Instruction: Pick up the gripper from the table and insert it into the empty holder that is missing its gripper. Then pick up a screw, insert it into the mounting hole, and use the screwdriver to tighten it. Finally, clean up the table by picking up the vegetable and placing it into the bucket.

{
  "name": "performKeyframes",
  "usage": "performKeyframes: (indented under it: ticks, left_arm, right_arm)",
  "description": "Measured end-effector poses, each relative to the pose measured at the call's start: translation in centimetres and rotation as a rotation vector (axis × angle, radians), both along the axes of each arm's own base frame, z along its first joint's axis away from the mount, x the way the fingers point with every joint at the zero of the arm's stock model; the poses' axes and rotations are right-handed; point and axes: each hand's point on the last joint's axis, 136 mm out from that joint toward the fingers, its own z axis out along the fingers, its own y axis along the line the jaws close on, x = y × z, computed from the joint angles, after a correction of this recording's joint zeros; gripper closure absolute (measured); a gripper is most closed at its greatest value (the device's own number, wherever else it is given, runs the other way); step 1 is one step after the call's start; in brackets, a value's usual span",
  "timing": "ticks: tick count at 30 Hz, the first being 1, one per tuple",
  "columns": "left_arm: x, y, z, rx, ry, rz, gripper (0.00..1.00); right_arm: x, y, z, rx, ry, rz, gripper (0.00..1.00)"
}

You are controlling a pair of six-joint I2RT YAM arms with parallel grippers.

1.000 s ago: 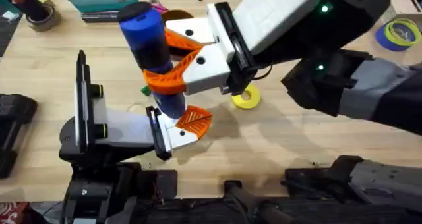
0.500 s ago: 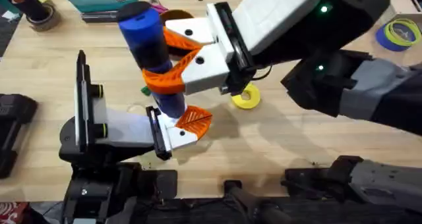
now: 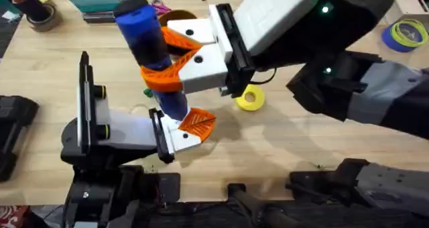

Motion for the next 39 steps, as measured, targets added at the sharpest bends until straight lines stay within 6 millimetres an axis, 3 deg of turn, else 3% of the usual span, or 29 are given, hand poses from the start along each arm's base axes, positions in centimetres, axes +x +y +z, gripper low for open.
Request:
performKeyframes:
  ticks: [39]
  left_arm:
    - [0.04,0.01,0.01,0.002,-0.006,0.002,0.996]
  right_arm:
    - [-0.33,0.04,0.77,0.019,-0.022,0.014,0.977]
